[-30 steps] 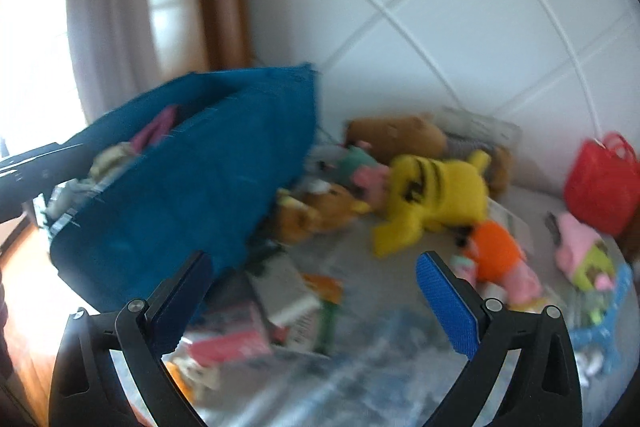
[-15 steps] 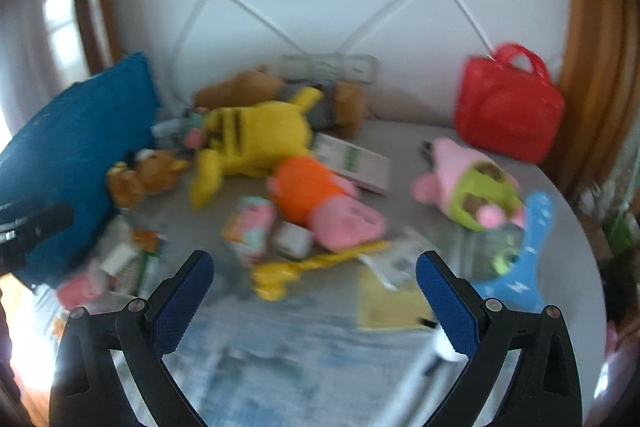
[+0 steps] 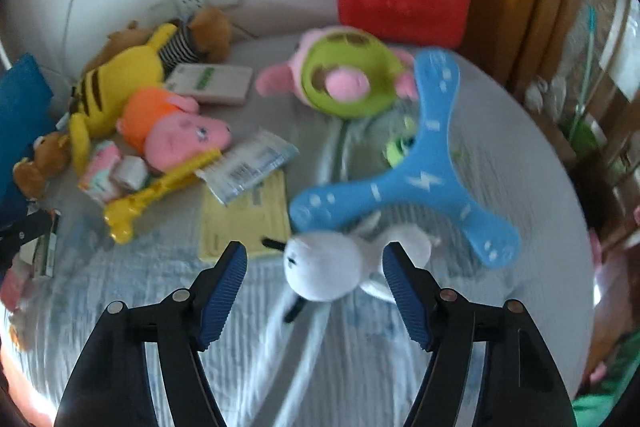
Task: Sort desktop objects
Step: 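Grasp the yellow toy tongs with the left tool while the right tool grasps the white plush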
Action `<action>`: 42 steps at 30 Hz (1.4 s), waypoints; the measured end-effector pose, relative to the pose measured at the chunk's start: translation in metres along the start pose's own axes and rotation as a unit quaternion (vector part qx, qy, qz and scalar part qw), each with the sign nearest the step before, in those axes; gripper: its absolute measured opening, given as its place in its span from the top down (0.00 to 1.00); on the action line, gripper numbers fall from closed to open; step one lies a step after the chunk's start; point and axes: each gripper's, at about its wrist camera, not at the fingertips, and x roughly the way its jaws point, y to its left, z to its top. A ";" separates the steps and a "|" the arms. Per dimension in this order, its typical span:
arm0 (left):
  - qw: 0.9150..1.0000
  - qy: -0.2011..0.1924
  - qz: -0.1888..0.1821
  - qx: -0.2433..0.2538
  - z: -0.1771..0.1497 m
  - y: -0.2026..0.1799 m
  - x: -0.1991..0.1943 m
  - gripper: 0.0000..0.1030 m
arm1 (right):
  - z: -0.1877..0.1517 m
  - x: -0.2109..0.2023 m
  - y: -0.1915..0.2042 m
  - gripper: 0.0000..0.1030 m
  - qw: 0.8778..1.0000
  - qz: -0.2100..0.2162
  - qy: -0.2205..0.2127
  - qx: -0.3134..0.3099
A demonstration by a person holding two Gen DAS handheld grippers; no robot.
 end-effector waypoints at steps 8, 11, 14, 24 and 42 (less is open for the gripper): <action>0.999 0.048 0.014 0.002 -0.004 0.000 0.052 0.19 | -0.014 0.046 -0.004 0.14 0.999 -0.022 0.025 -0.001; 0.998 0.062 0.021 -0.009 -0.004 0.004 0.076 0.19 | -0.015 0.062 -0.002 0.15 0.999 -0.039 0.027 -0.017; 0.997 0.071 0.025 -0.020 -0.001 0.007 0.095 0.19 | -0.017 0.076 -0.002 0.26 0.998 -0.044 0.042 -0.031; 0.996 0.066 0.044 -0.039 0.005 0.009 0.140 0.21 | -0.015 0.074 -0.012 0.42 0.999 -0.006 0.043 -0.020; 0.996 -0.006 0.044 -0.075 0.000 0.032 0.057 0.42 | -0.005 0.035 0.017 0.59 0.998 0.023 0.004 -0.050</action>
